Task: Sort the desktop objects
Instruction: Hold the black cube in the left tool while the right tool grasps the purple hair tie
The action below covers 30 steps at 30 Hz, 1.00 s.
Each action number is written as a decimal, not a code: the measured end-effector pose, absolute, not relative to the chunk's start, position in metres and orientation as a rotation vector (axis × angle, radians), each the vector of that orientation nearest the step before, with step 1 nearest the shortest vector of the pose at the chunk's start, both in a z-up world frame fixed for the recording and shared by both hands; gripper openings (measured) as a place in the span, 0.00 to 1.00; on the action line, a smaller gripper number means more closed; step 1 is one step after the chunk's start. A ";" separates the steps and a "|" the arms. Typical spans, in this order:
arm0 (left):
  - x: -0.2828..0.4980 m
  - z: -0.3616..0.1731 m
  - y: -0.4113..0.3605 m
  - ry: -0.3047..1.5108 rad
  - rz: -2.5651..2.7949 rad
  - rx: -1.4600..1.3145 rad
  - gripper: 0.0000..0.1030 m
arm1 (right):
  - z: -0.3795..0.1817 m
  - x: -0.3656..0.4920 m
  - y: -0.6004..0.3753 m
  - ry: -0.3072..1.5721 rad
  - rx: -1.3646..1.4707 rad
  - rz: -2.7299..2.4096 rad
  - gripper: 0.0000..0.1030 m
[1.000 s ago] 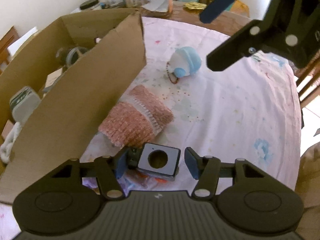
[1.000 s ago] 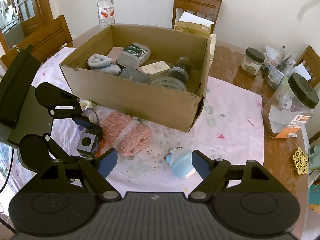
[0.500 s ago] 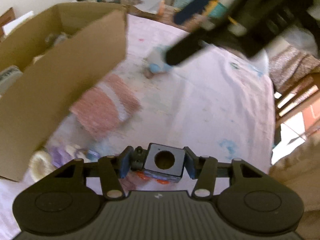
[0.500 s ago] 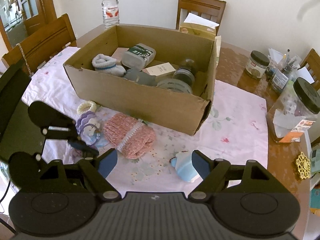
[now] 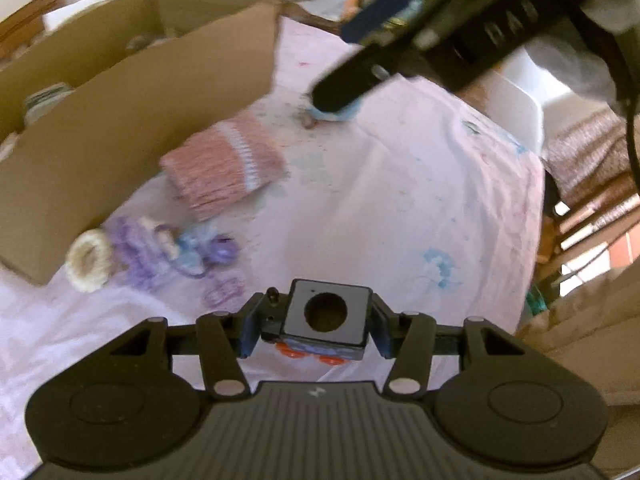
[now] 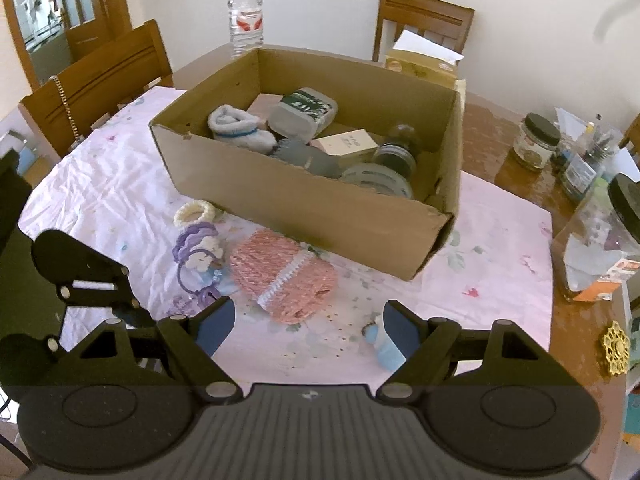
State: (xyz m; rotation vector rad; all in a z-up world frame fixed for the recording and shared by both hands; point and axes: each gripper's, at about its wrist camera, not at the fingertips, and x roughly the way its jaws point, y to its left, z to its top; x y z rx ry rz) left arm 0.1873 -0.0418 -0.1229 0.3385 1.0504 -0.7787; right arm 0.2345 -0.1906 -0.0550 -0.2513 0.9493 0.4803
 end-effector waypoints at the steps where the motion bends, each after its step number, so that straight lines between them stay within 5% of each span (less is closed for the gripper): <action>1: 0.189 -0.123 -0.038 1.049 -0.764 0.335 0.52 | -0.056 0.235 -0.188 0.950 -0.256 0.488 0.82; 30: 0.190 -0.115 0.054 1.014 -0.382 0.203 0.52 | -0.121 0.267 -0.071 0.882 -0.486 0.826 0.77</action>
